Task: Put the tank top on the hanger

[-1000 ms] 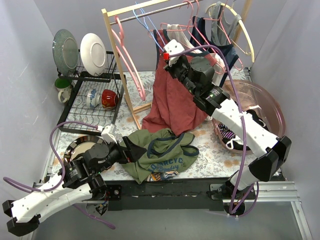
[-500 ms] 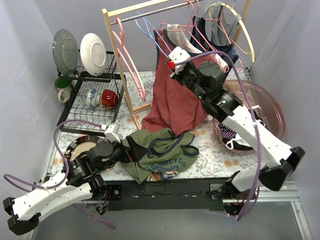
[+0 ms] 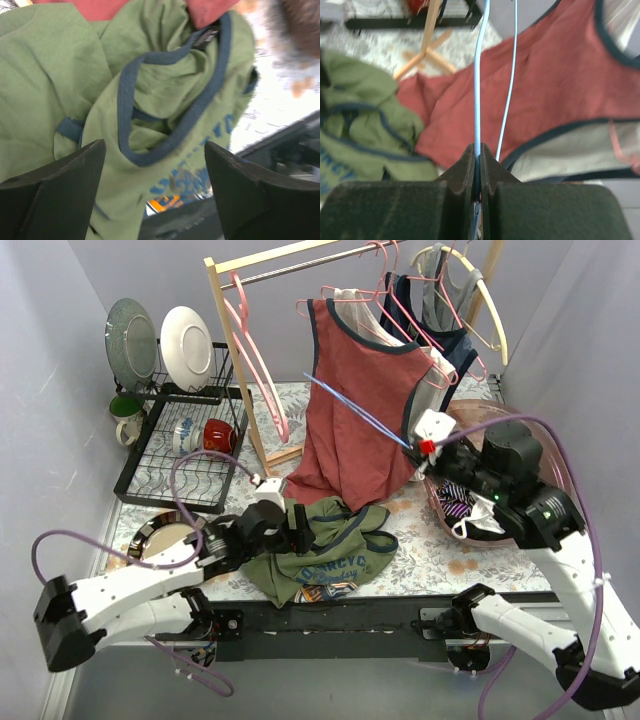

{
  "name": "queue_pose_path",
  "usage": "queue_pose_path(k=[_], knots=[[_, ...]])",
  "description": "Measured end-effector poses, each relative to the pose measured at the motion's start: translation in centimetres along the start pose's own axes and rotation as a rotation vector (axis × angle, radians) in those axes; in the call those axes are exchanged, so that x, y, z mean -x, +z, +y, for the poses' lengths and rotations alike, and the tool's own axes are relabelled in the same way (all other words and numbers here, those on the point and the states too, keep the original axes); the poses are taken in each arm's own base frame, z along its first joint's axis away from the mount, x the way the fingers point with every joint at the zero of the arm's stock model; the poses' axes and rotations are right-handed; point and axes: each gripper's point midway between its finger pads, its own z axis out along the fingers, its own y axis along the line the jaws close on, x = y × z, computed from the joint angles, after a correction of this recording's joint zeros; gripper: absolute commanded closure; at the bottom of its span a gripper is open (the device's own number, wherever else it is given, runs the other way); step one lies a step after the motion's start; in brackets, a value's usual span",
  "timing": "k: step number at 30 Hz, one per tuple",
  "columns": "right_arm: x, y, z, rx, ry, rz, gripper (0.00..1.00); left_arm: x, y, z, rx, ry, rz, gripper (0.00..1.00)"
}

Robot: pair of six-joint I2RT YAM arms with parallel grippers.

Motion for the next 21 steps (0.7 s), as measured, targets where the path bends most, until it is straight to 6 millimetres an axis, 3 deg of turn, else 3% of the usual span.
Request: queue_pose_path(k=[3, 8, 14, 19, 21], knots=[[-3.5, -2.4, 1.7, 0.052, -0.008, 0.072, 0.99, -0.6, 2.1, 0.5, 0.073, 0.054, 0.042, 0.43], [-7.1, -5.2, 5.2, 0.170, -0.034, 0.133, 0.99, -1.4, 3.8, 1.7, 0.158, 0.117, 0.079, 0.56], [-8.0, -6.3, 8.1, 0.301, -0.027, 0.130, 0.99, -1.5, 4.7, 2.9, 0.225, 0.162, 0.083, 0.64], [-8.0, -6.5, 9.6, 0.383, -0.016, 0.114, 0.99, -1.7, 5.4, 4.0, 0.284, 0.189, 0.078, 0.83], [-8.2, -6.5, 10.0, 0.408, -0.017, 0.113, 0.99, -1.6, 5.7, 4.3, 0.298, 0.197, 0.072, 0.97]])
